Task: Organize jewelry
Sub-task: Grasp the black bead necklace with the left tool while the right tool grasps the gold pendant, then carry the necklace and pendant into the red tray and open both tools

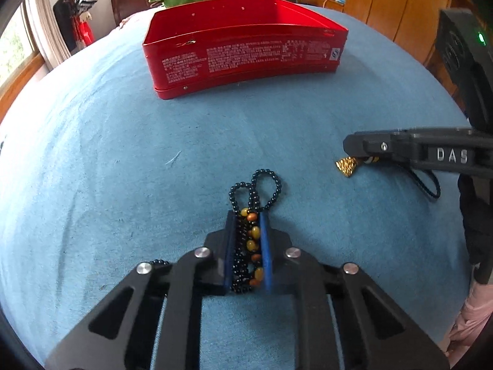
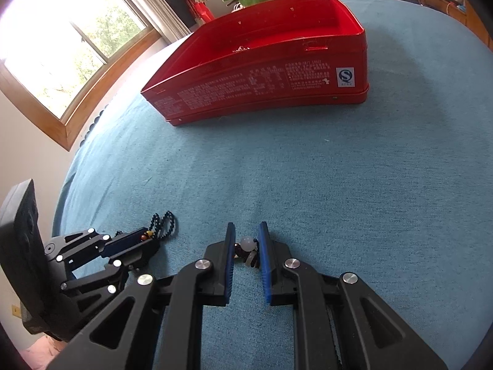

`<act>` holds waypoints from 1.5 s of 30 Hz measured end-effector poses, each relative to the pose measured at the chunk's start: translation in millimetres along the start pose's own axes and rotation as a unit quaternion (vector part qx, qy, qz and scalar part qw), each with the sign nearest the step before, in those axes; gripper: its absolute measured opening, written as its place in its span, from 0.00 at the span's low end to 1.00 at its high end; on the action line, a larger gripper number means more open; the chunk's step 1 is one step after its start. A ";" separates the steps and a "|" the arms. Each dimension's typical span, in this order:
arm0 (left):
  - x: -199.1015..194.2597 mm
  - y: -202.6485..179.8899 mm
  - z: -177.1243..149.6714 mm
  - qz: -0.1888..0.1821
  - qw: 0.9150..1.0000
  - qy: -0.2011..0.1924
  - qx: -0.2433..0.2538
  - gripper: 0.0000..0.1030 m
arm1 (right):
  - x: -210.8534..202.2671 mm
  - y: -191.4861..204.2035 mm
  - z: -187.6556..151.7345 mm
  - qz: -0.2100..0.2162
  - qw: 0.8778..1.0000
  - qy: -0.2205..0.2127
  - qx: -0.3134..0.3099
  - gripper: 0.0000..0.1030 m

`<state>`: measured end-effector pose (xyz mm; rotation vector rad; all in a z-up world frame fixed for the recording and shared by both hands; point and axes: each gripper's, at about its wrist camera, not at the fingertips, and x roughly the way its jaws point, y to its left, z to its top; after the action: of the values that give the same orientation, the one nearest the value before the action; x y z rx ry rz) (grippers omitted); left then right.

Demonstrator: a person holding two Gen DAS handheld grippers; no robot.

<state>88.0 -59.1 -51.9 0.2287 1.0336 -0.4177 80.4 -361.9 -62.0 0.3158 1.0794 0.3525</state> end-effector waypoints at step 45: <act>-111.6 32.5 119.0 -0.012 0.990 -0.133 -0.047 0.10 | -107.2 48.4 99.0 0.016 0.994 -0.100 -0.049 0.14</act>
<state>145.9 -49.3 103.8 0.0729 0.7926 -0.4082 117.3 -371.9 86.8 0.2752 0.8590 0.3934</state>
